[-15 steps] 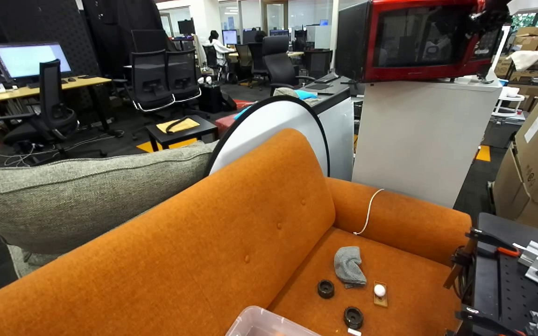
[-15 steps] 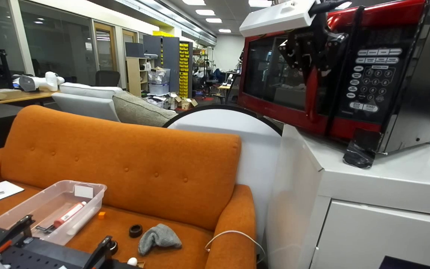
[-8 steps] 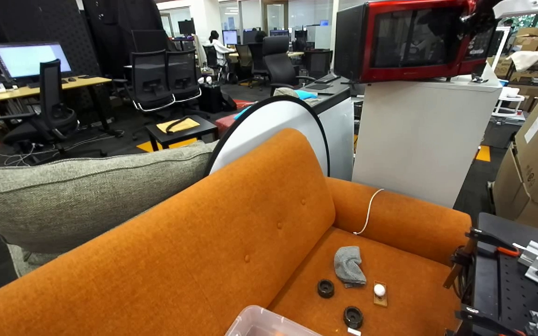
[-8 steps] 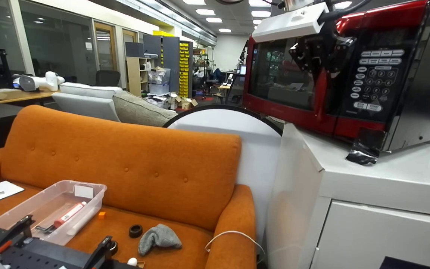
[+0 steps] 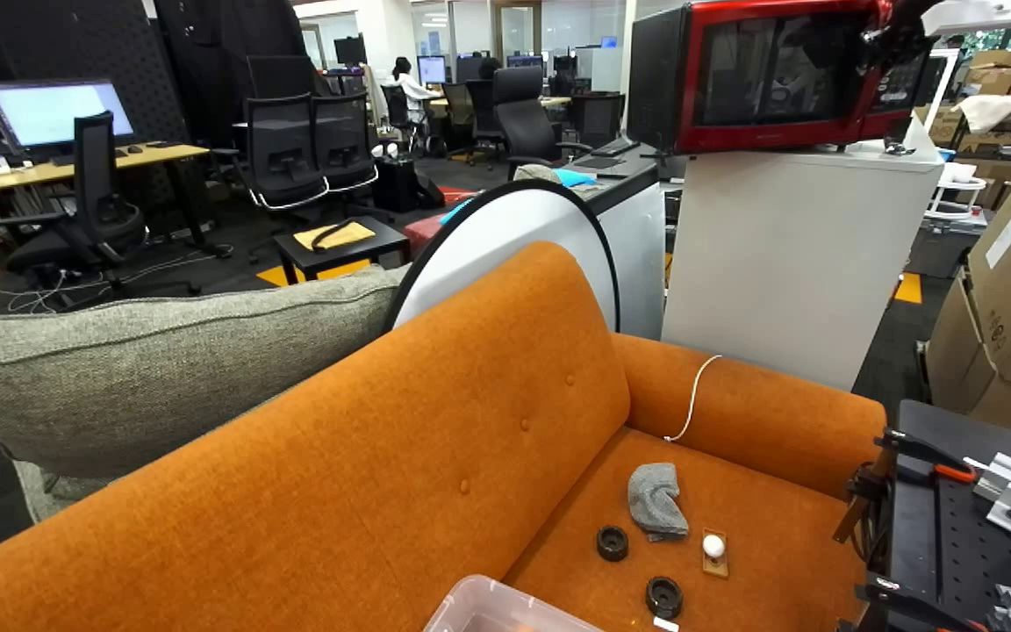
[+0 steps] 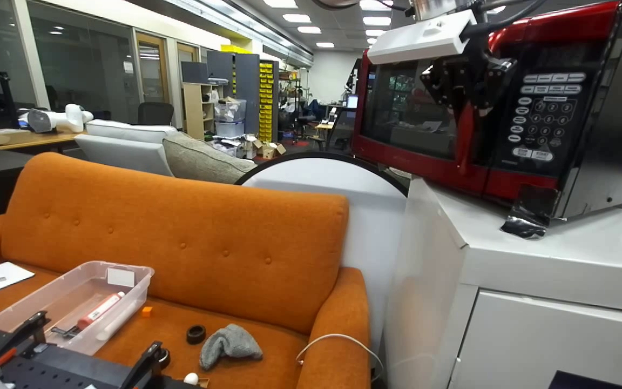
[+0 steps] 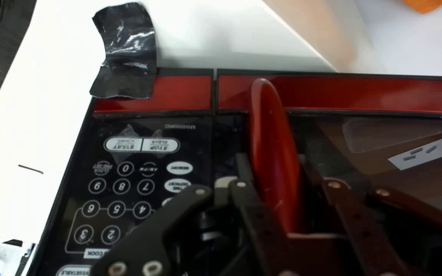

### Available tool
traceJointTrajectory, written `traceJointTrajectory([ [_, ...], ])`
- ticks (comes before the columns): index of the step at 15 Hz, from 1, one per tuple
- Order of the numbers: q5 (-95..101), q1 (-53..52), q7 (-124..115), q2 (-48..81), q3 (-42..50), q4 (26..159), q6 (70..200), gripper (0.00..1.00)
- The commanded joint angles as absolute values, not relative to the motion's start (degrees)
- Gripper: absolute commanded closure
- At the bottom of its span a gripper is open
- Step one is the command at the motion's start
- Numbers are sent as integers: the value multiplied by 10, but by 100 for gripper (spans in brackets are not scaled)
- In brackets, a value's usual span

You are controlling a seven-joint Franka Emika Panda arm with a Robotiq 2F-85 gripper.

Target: Close the microwave door

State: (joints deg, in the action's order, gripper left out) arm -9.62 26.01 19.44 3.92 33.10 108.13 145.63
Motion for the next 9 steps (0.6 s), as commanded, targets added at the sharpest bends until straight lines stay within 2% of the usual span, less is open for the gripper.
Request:
traceJointTrajectory([
  [1,-87,283,218,42,320,1083,1437,39],
  [6,-73,288,258,-2,320,1105,1410,5],
  [7,-73,287,273,-19,321,1111,1397,1],
  [9,-72,282,307,-55,324,1125,1359,0],
])
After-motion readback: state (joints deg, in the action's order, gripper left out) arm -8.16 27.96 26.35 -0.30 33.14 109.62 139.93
